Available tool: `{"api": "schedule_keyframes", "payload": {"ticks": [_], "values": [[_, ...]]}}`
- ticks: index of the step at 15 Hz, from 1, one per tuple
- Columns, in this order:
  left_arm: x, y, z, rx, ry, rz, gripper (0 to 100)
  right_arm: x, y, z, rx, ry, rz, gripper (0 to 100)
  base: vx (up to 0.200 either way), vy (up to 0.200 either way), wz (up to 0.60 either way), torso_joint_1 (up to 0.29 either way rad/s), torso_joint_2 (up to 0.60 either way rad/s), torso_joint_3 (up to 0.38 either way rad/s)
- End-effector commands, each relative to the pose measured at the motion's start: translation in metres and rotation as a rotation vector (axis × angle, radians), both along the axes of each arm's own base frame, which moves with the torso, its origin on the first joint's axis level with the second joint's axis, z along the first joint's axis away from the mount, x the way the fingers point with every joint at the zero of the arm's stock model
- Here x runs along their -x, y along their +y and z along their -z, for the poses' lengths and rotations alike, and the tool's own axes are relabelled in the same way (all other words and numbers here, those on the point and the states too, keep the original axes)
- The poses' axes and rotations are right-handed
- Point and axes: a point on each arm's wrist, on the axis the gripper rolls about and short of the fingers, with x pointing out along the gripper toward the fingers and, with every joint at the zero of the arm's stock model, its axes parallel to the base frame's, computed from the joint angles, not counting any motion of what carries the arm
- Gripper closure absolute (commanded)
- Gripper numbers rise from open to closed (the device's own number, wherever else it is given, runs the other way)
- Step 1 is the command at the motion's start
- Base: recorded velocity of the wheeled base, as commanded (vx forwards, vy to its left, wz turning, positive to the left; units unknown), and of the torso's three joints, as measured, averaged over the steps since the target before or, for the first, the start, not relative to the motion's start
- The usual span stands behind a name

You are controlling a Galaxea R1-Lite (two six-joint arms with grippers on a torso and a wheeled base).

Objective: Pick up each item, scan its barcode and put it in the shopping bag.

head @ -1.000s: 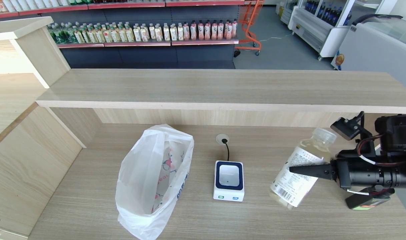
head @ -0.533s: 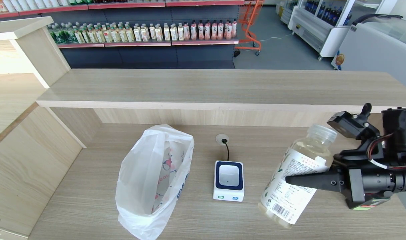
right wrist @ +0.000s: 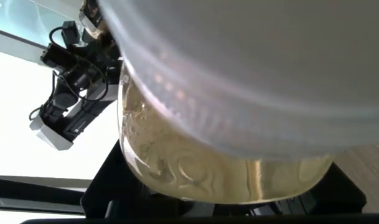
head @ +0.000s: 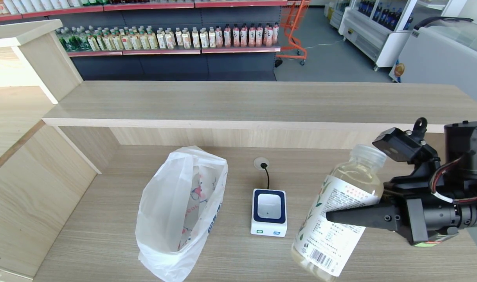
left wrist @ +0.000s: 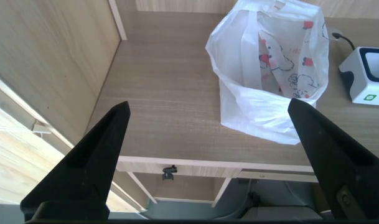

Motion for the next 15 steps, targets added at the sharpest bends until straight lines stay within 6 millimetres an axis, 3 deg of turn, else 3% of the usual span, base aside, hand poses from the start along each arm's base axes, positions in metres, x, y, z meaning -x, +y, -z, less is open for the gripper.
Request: {"api": "schedule_keyframes", "payload": {"ticks": [1,10,13,15], "values": [[0.0,0.0,0.0,0.0,0.0,-0.001,0,-0.005,0.003,0.005,0.004,0.009,-0.004,100,0.0,0.0,0.0,0.0,0.0,0.0],[0.0,0.0,0.0,0.0,0.0,-0.001,0,-0.005,0.006,-0.001,0.003,-0.069,0.015,100,0.0,0.0,0.0,0.0,0.0,0.0],[0.0,0.0,0.0,0.0,0.0,-0.001,0,0.015,-0.016,-0.016,0.06,-0.226,0.301,100,0.0,0.0,0.0,0.0,0.0,0.0],[0.0,0.0,0.0,0.0,0.0,0.0,0,0.025,-0.03,-0.029,0.086,-0.381,0.358,100,0.0,0.0,0.0,0.0,0.0,0.0]]}}
